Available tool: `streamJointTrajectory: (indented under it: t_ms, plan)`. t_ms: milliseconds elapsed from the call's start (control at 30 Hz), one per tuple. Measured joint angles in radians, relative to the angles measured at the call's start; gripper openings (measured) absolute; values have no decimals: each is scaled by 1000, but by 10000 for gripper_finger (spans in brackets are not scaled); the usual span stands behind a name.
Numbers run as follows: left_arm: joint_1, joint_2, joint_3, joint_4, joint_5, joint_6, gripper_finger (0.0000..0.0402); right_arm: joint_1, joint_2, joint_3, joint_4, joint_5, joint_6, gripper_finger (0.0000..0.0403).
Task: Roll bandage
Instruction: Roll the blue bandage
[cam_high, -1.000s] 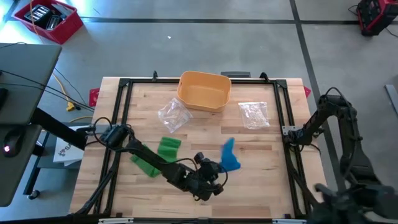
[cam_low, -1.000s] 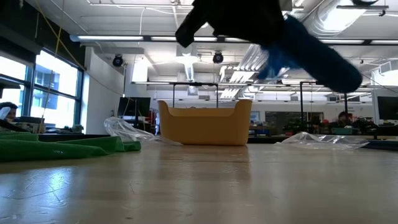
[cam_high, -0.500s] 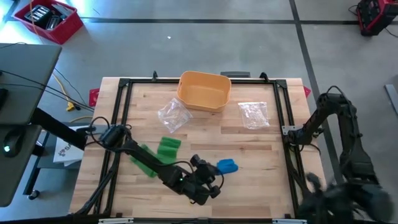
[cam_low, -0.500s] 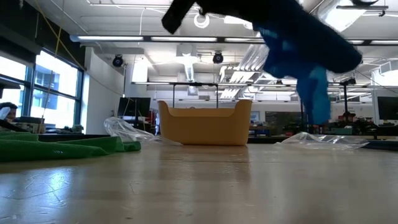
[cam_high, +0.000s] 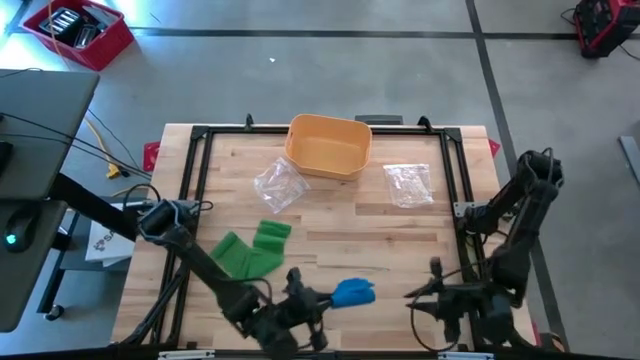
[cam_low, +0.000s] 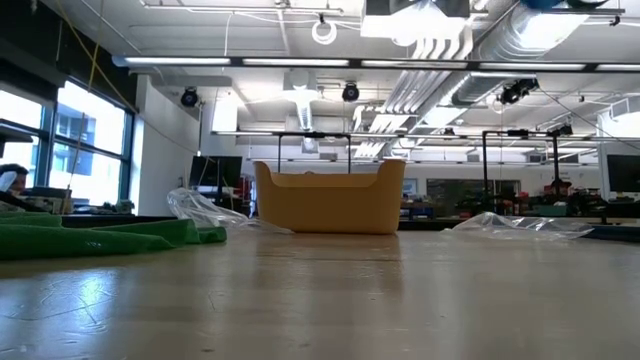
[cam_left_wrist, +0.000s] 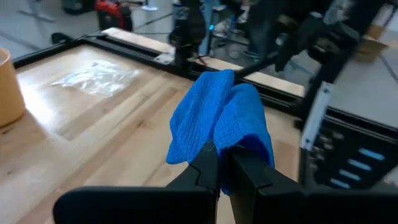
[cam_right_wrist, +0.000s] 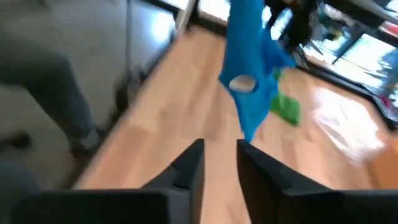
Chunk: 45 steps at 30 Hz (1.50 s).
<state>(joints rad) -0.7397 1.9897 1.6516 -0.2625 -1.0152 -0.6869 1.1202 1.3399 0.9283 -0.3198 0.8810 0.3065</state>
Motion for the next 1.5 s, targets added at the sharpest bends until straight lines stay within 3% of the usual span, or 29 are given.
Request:
streamJointTrajectory:
  t_ms: [167,300,467,567,633,733,833,933,1067,1233,1500]
  plan:
    - [-62,-6,-2,-15,18,70,10,-154,6,-75,280,-223,-264,146]
    - [-128,-23,-2,-53,6,74,10,-304,18,-119,471,-349,-459,164]
    - [-219,-40,-1,-77,-160,11,10,-479,57,-127,632,-625,-520,165]
    - [-265,-42,-1,-79,-275,4,10,-511,99,-131,717,-791,-520,165]
    - [-288,-44,-1,-79,-350,-20,10,-499,132,-126,803,-818,-512,165]
    - [-298,-45,-1,-77,-413,-34,10,-466,185,-129,899,-728,-478,165]
    - [-286,-44,-1,-78,-414,-44,10,-438,240,-127,1053,-587,-460,165]
    - [-263,-44,-1,-77,-391,-53,10,-435,301,-127,1135,-520,-465,165]
    - [-233,-44,-1,-73,-325,-54,10,-449,342,-89,1154,-491,-471,165]
    - [-206,-44,-1,-48,-244,-38,10,-452,357,-61,1140,-335,-514,165]
    - [-212,-44,-1,-15,-225,-1,10,-386,300,-58,976,-182,-553,165]
